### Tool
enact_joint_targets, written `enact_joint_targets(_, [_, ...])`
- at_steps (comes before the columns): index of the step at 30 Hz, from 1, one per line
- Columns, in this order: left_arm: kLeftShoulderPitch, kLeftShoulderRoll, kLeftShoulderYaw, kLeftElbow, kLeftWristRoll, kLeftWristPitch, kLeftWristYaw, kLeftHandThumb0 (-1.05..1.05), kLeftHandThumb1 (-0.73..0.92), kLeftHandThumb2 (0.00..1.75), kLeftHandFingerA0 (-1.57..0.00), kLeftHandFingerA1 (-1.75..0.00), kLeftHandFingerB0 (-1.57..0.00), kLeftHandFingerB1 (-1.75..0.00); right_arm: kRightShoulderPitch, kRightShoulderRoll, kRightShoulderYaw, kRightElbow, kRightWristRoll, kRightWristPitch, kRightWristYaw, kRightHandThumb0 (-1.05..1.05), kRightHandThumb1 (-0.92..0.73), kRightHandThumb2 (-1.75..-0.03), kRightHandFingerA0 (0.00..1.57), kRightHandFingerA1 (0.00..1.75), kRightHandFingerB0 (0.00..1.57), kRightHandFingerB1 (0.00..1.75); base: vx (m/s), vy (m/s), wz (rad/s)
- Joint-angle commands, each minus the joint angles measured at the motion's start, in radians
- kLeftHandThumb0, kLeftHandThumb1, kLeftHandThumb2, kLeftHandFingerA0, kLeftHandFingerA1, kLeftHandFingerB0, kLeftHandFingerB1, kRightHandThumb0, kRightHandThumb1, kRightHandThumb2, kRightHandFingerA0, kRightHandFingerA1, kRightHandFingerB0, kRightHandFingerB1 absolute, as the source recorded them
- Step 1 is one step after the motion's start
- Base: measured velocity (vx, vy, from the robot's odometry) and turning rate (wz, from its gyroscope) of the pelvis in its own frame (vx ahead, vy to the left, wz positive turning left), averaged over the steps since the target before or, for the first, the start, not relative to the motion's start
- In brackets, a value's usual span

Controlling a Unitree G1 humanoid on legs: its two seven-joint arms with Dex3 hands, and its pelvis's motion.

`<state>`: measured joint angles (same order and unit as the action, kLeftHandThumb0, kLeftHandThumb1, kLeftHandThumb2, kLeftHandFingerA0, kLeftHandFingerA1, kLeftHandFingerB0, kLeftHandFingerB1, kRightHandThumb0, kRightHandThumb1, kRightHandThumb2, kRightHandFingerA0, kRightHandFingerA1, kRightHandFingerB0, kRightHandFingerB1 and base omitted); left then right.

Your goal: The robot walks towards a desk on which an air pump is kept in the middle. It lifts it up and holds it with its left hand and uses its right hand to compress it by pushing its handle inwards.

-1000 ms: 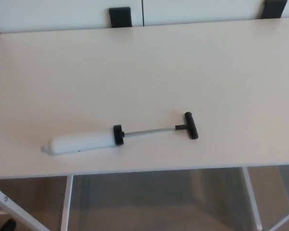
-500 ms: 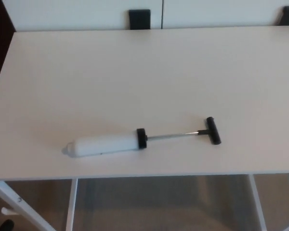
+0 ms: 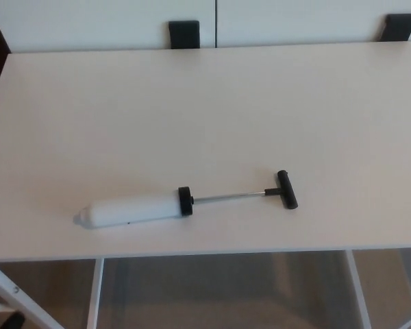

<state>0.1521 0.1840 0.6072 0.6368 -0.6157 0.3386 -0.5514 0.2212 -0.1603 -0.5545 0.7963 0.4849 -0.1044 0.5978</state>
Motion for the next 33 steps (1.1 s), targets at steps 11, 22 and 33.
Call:
enact_joint_targets(11, [0.307, 0.193, 0.394, -0.186, -0.12, 0.054, 0.175, -0.1, 0.69, 1.06, -0.02, -0.53, 0.0, -0.5, 0.0, -0.027, 0.002, -0.015, -0.012, -0.011, -0.015, -0.7, -0.48, -0.81, 0.36, 0.5, 0.12, 0.39, 0.0, 0.0, 0.0])
enact_joint_targets(22, [0.171, 0.183, 0.542, -0.962, -0.103, -0.119, 0.423, -0.11, 0.52, 0.58, -0.12, -0.22, -0.1, -0.26, -0.006, -0.026, 0.011, -0.053, -0.016, -0.001, -0.024, -0.75, -0.5, -0.8, 0.43, 0.51, 0.16, 0.39, 0.0, 0.0, 0.0])
enact_joint_targets(33, [-0.171, 0.57, 0.034, -1.306, 0.237, -0.063, 0.286, -0.24, 0.42, 0.91, -0.02, -0.5, 0.0, -0.48, -0.005, -0.026, 0.015, -0.057, -0.02, -0.024, -0.007, -0.66, -0.49, -0.81, 0.36, 0.51, 0.11, 0.39, 0.0, 0.0, 0.0])
